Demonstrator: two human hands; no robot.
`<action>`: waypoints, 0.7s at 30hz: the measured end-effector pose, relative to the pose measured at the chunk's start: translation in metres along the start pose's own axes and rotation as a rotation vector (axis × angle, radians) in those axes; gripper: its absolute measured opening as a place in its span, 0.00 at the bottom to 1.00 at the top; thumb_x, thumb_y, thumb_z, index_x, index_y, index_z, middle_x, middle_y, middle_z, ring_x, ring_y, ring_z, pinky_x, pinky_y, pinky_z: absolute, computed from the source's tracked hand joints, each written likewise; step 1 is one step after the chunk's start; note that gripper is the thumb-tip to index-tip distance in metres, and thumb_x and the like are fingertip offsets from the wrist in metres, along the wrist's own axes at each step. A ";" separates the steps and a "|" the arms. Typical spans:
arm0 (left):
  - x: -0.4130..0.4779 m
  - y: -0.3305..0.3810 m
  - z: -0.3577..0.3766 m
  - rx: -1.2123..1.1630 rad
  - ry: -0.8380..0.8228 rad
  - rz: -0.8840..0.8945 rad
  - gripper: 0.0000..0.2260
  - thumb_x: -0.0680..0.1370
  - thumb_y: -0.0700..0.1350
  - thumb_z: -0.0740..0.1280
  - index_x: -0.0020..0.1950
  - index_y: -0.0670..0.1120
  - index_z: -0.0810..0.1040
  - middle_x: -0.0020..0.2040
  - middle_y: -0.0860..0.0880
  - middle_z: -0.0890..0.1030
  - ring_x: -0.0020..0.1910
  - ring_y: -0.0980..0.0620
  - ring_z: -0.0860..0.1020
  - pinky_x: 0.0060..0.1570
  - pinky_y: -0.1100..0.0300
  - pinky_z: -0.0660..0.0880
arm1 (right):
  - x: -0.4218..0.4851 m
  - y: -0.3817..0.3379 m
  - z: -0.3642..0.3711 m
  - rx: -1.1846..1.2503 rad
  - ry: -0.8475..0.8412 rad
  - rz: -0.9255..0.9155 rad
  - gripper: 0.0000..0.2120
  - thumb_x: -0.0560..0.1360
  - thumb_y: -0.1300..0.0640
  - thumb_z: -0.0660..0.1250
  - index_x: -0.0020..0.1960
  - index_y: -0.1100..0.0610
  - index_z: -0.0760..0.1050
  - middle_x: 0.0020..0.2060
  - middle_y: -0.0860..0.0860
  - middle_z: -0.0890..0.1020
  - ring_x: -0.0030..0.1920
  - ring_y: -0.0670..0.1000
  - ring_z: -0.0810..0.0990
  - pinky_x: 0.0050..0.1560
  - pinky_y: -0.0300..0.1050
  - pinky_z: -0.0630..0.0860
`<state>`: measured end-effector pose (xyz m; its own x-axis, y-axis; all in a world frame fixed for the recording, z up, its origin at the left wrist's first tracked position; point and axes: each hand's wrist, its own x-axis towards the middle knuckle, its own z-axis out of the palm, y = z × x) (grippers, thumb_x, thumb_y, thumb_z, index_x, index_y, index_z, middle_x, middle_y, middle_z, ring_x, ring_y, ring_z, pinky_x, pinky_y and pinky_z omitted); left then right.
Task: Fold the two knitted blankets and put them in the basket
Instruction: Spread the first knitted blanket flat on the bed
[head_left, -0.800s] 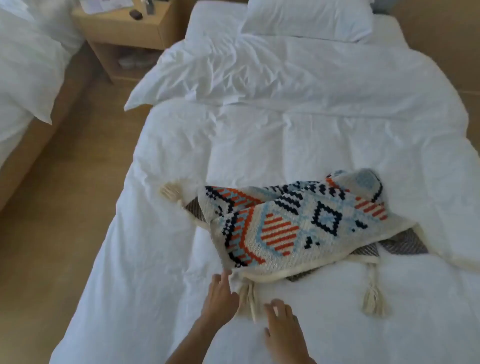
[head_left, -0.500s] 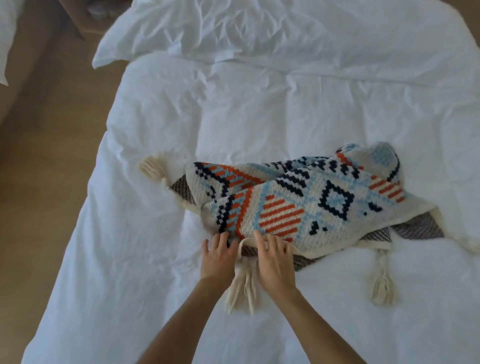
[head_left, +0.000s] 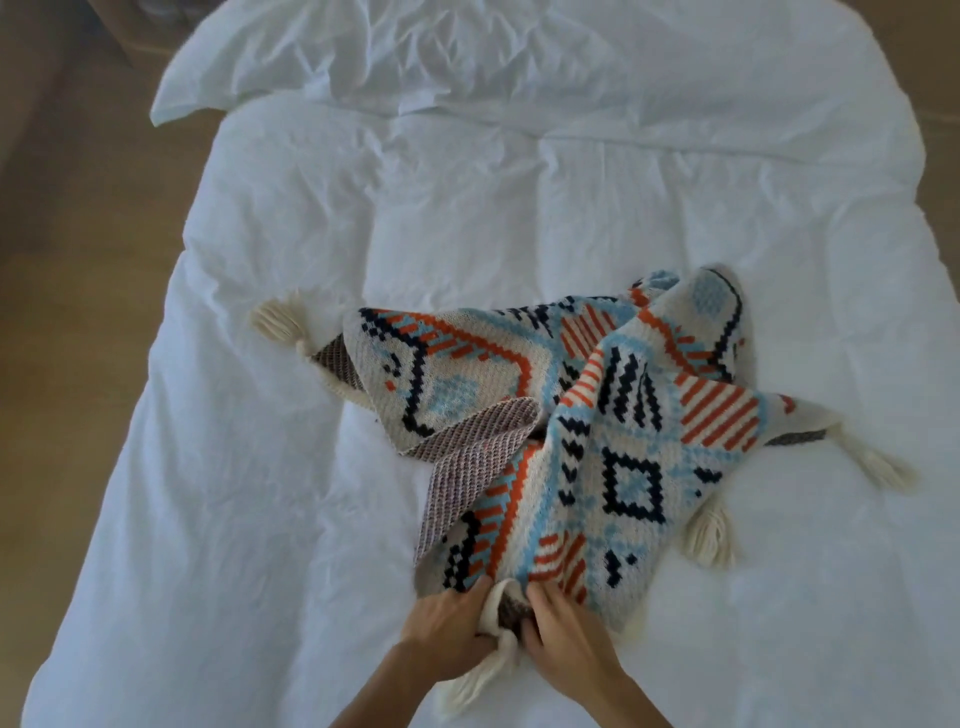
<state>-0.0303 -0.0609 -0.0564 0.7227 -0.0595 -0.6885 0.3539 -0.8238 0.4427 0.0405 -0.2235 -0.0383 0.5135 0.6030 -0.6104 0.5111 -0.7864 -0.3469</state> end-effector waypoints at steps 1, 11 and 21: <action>-0.005 0.000 0.001 0.021 -0.018 -0.006 0.22 0.74 0.58 0.60 0.67 0.52 0.66 0.58 0.46 0.79 0.54 0.42 0.78 0.49 0.53 0.73 | -0.008 0.005 0.003 0.007 -0.030 -0.015 0.15 0.77 0.48 0.57 0.61 0.53 0.66 0.57 0.49 0.72 0.52 0.48 0.74 0.43 0.38 0.67; -0.023 0.020 0.006 0.059 -0.025 -0.097 0.15 0.76 0.49 0.59 0.61 0.50 0.76 0.59 0.47 0.73 0.61 0.46 0.70 0.58 0.52 0.69 | -0.037 0.040 -0.012 -0.163 0.247 -0.081 0.17 0.51 0.61 0.82 0.36 0.53 0.79 0.35 0.46 0.80 0.36 0.48 0.80 0.40 0.41 0.78; -0.005 0.137 0.053 -0.254 -0.103 -0.017 0.16 0.78 0.45 0.59 0.65 0.44 0.65 0.55 0.40 0.79 0.51 0.40 0.78 0.48 0.50 0.74 | -0.089 0.142 -0.034 -0.337 0.137 0.258 0.17 0.77 0.55 0.59 0.65 0.53 0.67 0.61 0.52 0.75 0.63 0.54 0.70 0.63 0.51 0.63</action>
<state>-0.0167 -0.2031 -0.0231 0.6556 -0.1143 -0.7464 0.5129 -0.6580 0.5513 0.0908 -0.3840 -0.0093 0.7287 0.4224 -0.5390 0.5384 -0.8398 0.0697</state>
